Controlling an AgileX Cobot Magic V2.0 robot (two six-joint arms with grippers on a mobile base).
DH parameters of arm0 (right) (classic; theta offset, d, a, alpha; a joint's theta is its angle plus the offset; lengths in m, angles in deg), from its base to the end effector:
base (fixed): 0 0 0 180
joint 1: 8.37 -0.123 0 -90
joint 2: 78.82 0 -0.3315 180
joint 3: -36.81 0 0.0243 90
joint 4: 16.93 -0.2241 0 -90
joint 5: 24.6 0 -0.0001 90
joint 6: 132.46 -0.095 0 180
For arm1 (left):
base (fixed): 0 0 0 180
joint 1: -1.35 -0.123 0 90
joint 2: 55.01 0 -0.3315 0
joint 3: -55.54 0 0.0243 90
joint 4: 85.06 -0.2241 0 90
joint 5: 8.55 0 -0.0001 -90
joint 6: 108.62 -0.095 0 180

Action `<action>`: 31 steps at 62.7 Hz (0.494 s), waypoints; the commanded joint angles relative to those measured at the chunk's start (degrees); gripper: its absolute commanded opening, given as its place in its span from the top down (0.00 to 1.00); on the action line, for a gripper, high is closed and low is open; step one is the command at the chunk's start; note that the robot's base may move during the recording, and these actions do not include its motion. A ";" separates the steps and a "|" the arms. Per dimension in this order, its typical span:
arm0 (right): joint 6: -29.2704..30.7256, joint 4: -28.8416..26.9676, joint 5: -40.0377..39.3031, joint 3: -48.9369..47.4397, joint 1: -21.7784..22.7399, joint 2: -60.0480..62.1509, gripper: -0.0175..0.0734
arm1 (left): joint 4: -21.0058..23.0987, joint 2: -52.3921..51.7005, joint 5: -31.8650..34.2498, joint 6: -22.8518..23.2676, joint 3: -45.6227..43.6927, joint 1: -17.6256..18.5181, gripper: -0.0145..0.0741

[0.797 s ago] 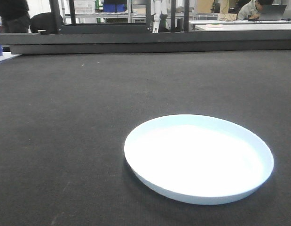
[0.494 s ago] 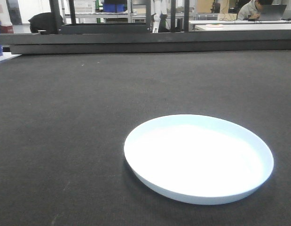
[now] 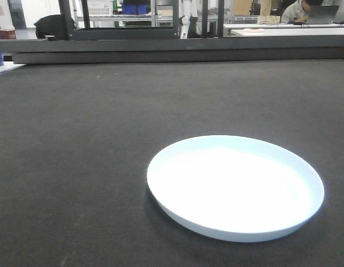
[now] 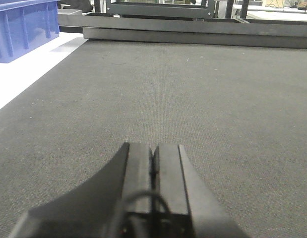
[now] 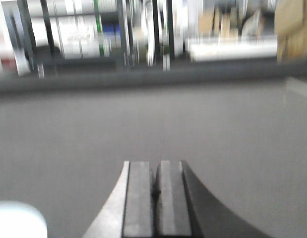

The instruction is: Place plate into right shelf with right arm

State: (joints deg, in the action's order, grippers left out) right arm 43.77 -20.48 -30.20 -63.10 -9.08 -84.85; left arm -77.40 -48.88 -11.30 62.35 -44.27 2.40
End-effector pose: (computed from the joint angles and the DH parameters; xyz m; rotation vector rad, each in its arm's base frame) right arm -0.0140 -0.0007 0.2128 0.0859 1.4038 0.1118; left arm -0.0125 -0.0004 0.1985 0.0380 1.5537 -0.0004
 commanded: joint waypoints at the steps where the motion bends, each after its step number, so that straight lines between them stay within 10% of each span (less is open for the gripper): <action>1: 0.25 0.57 -17.74 -1.20 0.36 1.02 0.74 | 0.47 -0.59 5.16 0.40 0.59 0.11 0.98; 10: 0.25 0.57 -20.16 -6.22 0.36 0.91 0.74 | 0.47 -0.59 5.16 0.40 0.59 0.11 0.98; 31: 0.25 0.57 5.60 -25.22 0.36 -11.59 0.74 | 0.47 -0.59 5.16 0.40 0.59 0.11 0.98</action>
State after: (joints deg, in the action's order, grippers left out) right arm 43.77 -20.41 -28.17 -83.28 -9.08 -91.27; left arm -77.40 -48.88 -11.30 62.35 -44.27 2.40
